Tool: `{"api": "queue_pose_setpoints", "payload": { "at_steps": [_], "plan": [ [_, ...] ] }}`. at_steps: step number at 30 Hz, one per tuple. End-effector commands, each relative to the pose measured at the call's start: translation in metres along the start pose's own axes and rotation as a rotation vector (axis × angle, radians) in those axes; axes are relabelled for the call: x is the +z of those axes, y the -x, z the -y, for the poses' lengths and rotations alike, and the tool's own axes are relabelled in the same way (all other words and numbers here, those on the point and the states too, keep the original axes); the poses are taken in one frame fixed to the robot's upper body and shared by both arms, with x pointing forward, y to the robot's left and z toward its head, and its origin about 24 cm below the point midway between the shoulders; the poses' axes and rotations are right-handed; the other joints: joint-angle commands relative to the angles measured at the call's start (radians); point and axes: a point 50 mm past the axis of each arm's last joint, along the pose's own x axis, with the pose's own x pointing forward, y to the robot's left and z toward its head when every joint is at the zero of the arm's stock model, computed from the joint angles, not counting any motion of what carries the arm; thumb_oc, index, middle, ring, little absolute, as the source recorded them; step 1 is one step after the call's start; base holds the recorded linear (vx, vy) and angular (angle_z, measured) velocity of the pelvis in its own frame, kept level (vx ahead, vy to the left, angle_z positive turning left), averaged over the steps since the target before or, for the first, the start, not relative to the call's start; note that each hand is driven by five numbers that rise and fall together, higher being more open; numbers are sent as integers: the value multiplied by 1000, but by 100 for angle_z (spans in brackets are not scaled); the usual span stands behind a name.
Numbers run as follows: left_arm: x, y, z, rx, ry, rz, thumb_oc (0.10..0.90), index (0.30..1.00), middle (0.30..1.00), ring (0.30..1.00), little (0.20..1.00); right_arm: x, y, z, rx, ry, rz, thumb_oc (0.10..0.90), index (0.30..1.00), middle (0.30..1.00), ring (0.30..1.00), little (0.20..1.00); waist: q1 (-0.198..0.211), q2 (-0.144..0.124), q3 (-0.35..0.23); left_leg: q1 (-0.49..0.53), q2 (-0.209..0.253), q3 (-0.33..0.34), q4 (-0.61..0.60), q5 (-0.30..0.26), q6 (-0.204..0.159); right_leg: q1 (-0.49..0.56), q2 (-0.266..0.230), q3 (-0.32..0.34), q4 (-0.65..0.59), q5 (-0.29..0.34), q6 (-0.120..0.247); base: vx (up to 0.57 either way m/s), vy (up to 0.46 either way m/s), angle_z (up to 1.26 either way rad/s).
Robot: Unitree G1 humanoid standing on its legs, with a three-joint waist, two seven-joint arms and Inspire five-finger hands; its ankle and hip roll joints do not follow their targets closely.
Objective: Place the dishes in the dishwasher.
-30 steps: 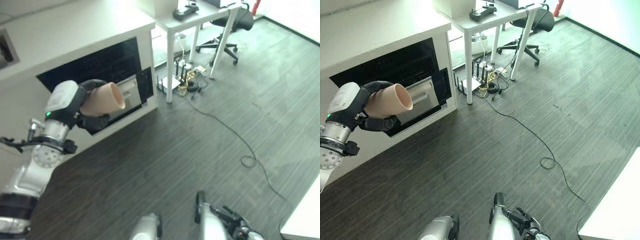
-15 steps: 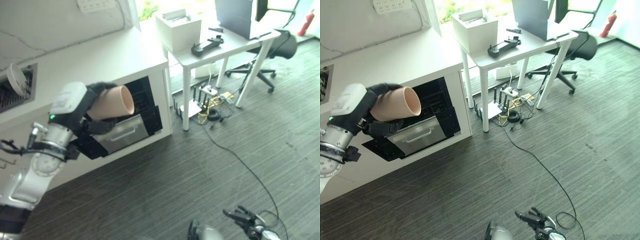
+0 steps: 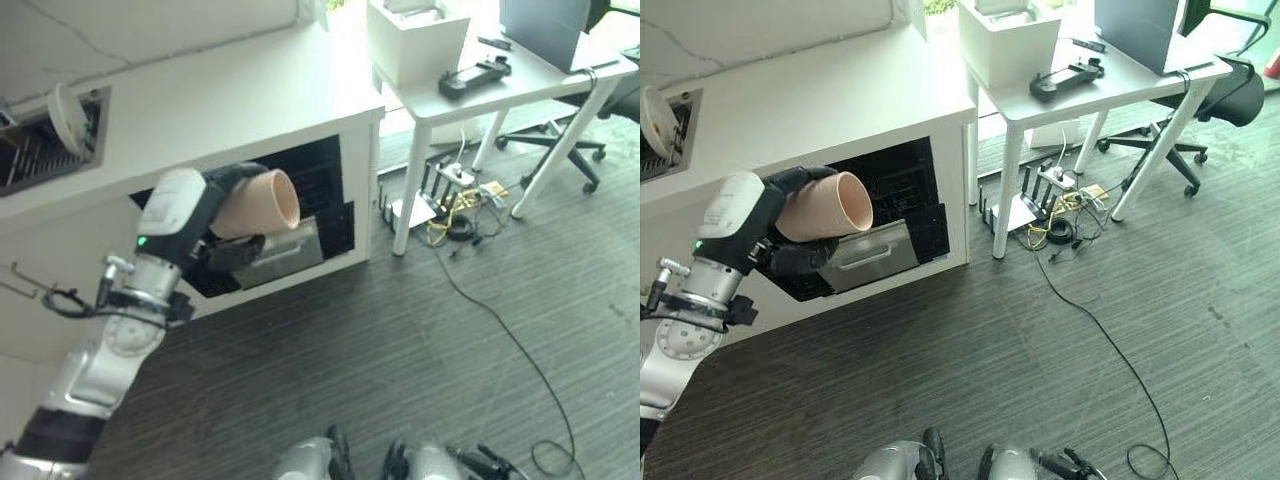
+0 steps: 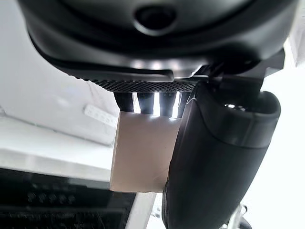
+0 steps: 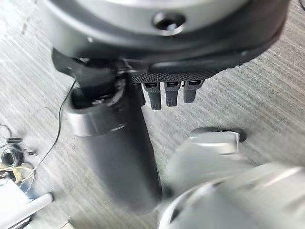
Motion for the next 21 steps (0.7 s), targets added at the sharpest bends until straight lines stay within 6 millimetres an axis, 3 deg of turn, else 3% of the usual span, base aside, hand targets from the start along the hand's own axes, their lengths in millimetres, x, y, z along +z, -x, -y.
{"api": "queue_pose_setpoints", "payload": {
  "at_steps": [1,4,7,8,9,10,11,12,13,14,15,16,17,18,19,20,21],
  "plan": [
    [16,-25,-67,288,-67,119,400,300,300,300,300,15,-2,-3,28,49,48,800,900,900,900,900,-24,39,-17,76,7,-9,-62,-38,-39,77,64,38,-223,94,59,103,-189,53],
    [17,-29,-70,282,-71,126,400,300,300,300,300,13,-3,-5,26,35,34,800,900,900,900,900,-42,16,-13,114,-1,-35,-62,-68,-54,97,38,84,-429,173,92,226,-230,59],
    [17,-35,-79,278,-65,133,400,300,300,300,300,11,-3,-6,26,29,23,800,900,900,900,900,-51,-26,-22,136,-21,-77,-62,-99,-67,20,-45,192,-449,223,134,387,-482,84],
    [15,-35,-87,279,-71,134,400,300,300,300,300,8,-3,-5,20,8,12,800,900,900,900,900,-49,-41,-32,151,-5,-117,-62,-112,-80,3,-67,242,-449,235,153,558,-697,143],
    [15,-35,-89,283,-73,134,400,300,300,300,300,8,-3,-5,18,4,9,800,900,900,900,900,-44,-44,-36,150,4,-123,-62,-111,-85,14,-61,243,-449,212,159,638,-814,156],
    [13,-31,-92,308,-77,120,400,300,300,300,300,7,-3,-4,14,14,-2,800,900,900,900,900,-33,-54,-50,163,40,-130,-62,-99,-109,43,-53,207,-449,174,155,611,-805,129],
    [13,-24,-96,354,-94,113,400,300,300,300,300,16,-4,-3,20,44,17,800,900,900,900,900,-27,-61,-58,210,101,-133,-62,-68,-139,60,-17,161,-449,145,109,636,-898,66],
    [14,-22,-99,361,-96,109,400,300,300,300,300,21,-4,-2,17,43,32,800,900,900,900,900,-24,-68,-57,221,125,-127,-62,2,-152,76,2,151,-449,123,78,529,-935,48],
    [14,-20,-106,368,-89,111,400,300,300,300,300,29,-3,6,14,11,65,800,900,900,900,900,-22,-69,-39,133,173,-111,149,114,-179,119,55,124,-449,79,16,346,-752,-4],
    [15,-21,-109,364,-79,123,400,300,300,300,300,32,-2,12,9,3,83,800,900,900,900,900,-26,-64,-31,70,209,-64,249,138,-199,150,74,91,-449,45,-8,309,-656,61],
    [15,-22,-108,364,-67,137,400,300,300,300,300,34,-1,17,-2,-14,96,800,900,900,900,900,-24,-56,-20,30,209,-54,276,124,-204,171,83,68,-449,24,-20,270,-333,45],
    [11,-20,-108,364,-64,128,400,300,300,300,300,37,-1,19,-8,-19,93,800,900,900,900,900,-6,-50,-13,-9,78,-52,219,93,-160,170,97,76,-449,32,-24,259,-121,55],
    [9,-18,-106,365,-62,129,400,300,300,300,300,37,-1,19,-12,-16,84,800,900,900,900,900,3,-45,-11,-9,32,-32,147,85,-147,183,112,86,-449,18,-22,310,-44,-45],
    [10,-17,-102,369,-64,132,400,300,300,300,300,37,-2,19,-22,-17,74,800,900,900,900,900,8,-41,-6,-24,-1,-1,89,87,-137,198,129,94,-449,4,-21,364,-20,-101],
    [11,-17,-99,372,-67,139,400,300,300,300,300,34,-2,19,-30,-23,64,800,900,900,900,900,8,-37,-7,-34,-4,27,53,85,-142,216,141,101,-449,-16,-18,304,12,-106],
    [12,-16,-91,373,-70,144,400,300,300,300,300,28,-2,17,-43,-26,44,800,900,900,900,900,8,-33,-6,-55,-8,94,4,111,-125,223,152,87,-449,-15,-21,332,98,-107],
    [10,-12,-83,375,-87,124,400,300,300,300,300,22,-3,11,-46,-2,26,800,900,900,900,900,28,-26,-18,-51,-52,48,-51,107,-105,226,175,107,-449,-24,-19,272,151,-109]
  ]
}}
